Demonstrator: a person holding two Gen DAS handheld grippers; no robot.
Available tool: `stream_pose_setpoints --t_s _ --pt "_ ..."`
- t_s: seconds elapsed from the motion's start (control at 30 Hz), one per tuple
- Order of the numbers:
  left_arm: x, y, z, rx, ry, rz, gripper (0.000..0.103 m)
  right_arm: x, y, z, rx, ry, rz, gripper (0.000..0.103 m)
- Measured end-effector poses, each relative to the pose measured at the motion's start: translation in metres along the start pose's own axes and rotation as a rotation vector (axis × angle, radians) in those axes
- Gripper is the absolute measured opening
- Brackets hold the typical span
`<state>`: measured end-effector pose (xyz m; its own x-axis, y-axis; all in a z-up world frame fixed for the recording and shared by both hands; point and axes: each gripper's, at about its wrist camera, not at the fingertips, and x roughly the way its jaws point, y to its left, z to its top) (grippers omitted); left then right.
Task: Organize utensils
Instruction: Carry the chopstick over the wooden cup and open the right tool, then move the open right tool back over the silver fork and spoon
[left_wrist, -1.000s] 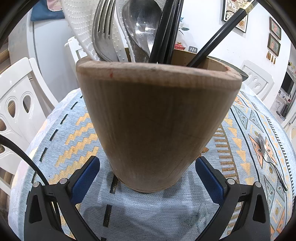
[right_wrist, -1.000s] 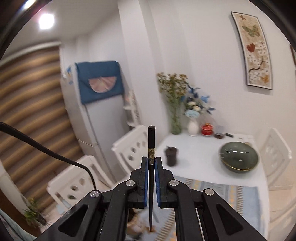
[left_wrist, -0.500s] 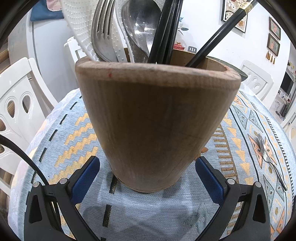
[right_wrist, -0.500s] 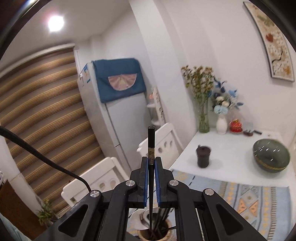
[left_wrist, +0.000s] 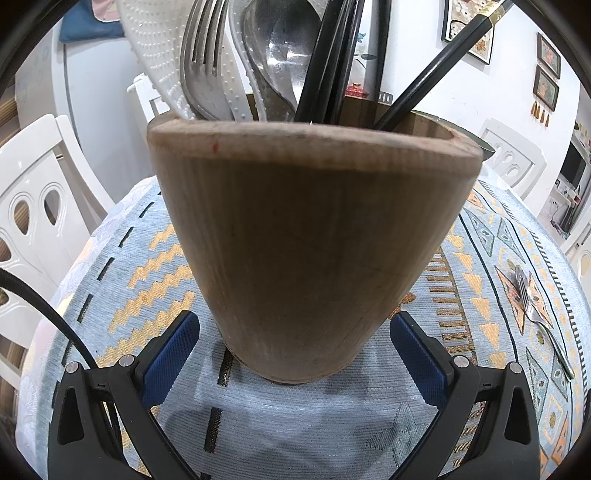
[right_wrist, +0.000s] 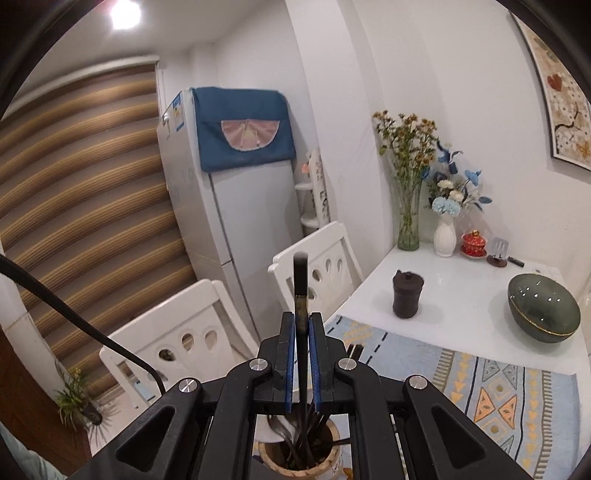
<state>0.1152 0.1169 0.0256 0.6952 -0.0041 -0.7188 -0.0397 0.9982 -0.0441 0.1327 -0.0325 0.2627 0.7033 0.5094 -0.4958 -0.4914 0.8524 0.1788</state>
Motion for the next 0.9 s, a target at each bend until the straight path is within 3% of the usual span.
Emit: stream_pose_setpoints --t_s 0.07,0.13,0.2,0.37,0.6,0.77,0.9 --pt "0.000 0.000 0.000 0.000 0.000 0.000 0.103 -0.005 -0.002 0.004 0.008 -0.013 0.007 0.020" --pt "0.000 0.001 0.000 0.000 0.000 0.000 0.103 -0.018 -0.004 0.010 0.017 -0.053 0.001 0.055" --pt "0.000 0.001 0.000 0.000 0.000 0.000 0.103 -0.032 -0.004 0.016 0.010 -0.101 0.014 0.056" --pt "0.000 0.000 0.000 0.002 0.001 0.000 0.103 -0.070 -0.006 0.035 -0.024 -0.174 -0.058 0.056" --pt "0.000 0.000 0.000 0.002 0.001 0.000 0.103 -0.121 -0.029 0.051 0.028 -0.235 -0.137 0.056" --pt "-0.001 0.000 0.001 0.002 0.000 0.000 0.103 -0.142 -0.051 0.039 0.045 -0.194 -0.240 0.056" --pt "-0.001 0.000 0.001 0.002 0.003 0.000 0.103 -0.143 -0.080 0.014 0.103 -0.068 -0.299 0.056"
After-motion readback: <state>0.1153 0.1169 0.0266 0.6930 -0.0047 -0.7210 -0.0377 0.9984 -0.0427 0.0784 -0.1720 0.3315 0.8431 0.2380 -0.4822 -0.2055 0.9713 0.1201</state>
